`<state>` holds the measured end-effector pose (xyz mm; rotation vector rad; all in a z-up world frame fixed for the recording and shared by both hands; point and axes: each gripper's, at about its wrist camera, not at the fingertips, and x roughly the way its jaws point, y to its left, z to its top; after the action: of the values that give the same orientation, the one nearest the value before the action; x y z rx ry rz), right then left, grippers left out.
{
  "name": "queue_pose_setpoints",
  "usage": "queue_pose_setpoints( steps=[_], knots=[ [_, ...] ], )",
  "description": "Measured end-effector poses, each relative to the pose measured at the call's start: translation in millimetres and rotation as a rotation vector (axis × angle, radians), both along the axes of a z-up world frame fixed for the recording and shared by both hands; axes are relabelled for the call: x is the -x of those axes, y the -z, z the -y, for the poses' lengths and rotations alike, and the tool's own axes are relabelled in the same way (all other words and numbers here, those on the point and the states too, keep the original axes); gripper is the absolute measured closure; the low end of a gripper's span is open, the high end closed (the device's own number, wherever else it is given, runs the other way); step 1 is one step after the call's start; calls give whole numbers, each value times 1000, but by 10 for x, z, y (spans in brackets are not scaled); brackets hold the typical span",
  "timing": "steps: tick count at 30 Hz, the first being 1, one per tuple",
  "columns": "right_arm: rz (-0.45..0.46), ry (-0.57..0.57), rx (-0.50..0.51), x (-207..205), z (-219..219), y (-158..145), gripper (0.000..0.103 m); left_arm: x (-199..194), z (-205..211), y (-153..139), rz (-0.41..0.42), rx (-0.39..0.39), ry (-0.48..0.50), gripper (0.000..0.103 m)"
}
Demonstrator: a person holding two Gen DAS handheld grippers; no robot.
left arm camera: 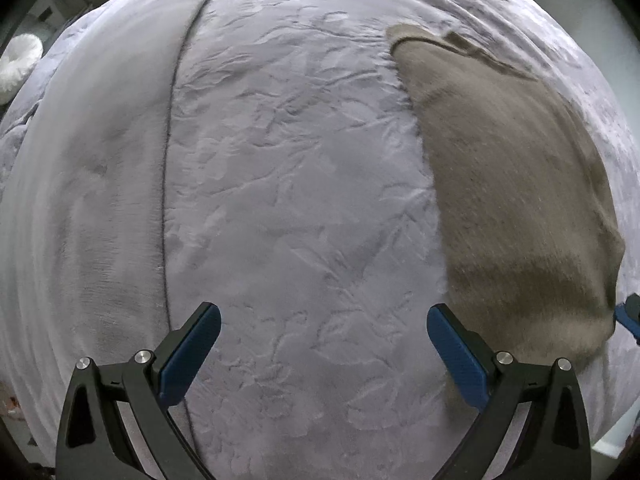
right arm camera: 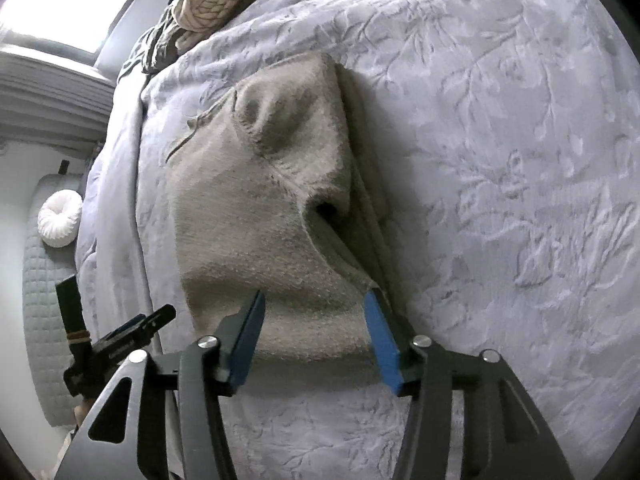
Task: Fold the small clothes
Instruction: 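Press and smooth the folded sweater flat with the right gripper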
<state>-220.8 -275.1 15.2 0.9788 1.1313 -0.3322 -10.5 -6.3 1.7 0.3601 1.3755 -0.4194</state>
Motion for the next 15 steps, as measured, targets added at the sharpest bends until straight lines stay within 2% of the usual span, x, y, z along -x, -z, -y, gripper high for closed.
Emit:
queue_pose_setpoints(
  steps=[8,10,15],
  knots=[
    [-1,0,1,-9,43,11,44,-72,32,-63,8,-3,8,0],
    [-1,0,2,-11,60,10,44,-104,-17,-3,4,-4,13,0],
    [-6,-2,6,-15,107,16,43,30,23,35,2,-4,15,0]
  ],
)
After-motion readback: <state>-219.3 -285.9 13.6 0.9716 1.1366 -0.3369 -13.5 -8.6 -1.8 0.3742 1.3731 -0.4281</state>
